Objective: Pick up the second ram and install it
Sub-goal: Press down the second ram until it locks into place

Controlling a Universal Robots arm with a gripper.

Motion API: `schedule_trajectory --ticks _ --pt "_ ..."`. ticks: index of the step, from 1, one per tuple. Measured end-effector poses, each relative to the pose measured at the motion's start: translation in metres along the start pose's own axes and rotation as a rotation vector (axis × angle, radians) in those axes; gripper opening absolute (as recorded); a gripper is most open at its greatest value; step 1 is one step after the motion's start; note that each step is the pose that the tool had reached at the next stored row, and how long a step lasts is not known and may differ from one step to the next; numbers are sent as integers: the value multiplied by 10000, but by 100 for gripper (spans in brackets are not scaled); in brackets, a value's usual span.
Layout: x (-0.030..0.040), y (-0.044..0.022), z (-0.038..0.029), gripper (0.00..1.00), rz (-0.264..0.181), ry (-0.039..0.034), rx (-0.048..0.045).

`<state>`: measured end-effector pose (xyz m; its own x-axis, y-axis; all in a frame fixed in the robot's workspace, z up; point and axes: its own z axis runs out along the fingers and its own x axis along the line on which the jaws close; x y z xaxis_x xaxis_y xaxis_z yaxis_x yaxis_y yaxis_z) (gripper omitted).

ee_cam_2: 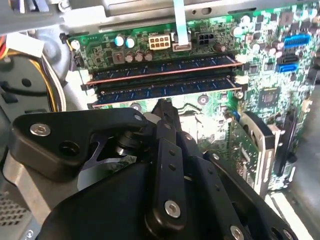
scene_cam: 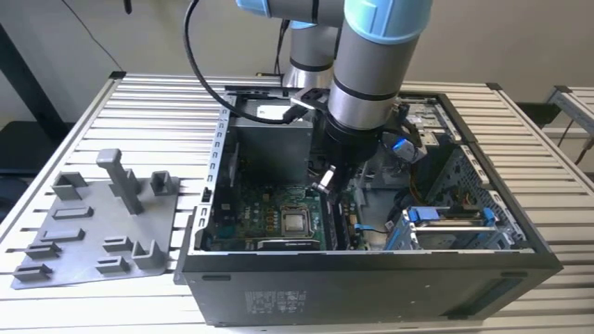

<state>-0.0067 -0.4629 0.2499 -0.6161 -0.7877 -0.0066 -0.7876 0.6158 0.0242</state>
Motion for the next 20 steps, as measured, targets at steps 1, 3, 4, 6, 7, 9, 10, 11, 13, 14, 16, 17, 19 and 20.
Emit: schedule_trajectory --ticks 1,3,4,6,7,9,10,11,13,14,16,17,19,20 --pt "0 0 0 11 -176 4 -1" --pt "0 0 0 11 -536 13 -3" --pt "0 0 0 11 -712 16 -4" --pt "0 0 0 11 -1056 22 -3" --pt "0 0 0 11 -1207 24 -3" --pt "0 0 1 11 -1549 30 -1" --pt "0 0 1 11 -1691 33 -2" --pt "0 0 1 11 -1847 38 -4" --pt "1 1 1 11 -2174 45 -6" --pt "1 1 1 11 -2331 49 -7" --pt "1 1 1 11 -2645 56 -9" --pt "1 2 1 11 -2805 60 -11" --pt "1 2 1 11 -3120 67 -13" --pt "1 2 1 11 -3283 72 -14"
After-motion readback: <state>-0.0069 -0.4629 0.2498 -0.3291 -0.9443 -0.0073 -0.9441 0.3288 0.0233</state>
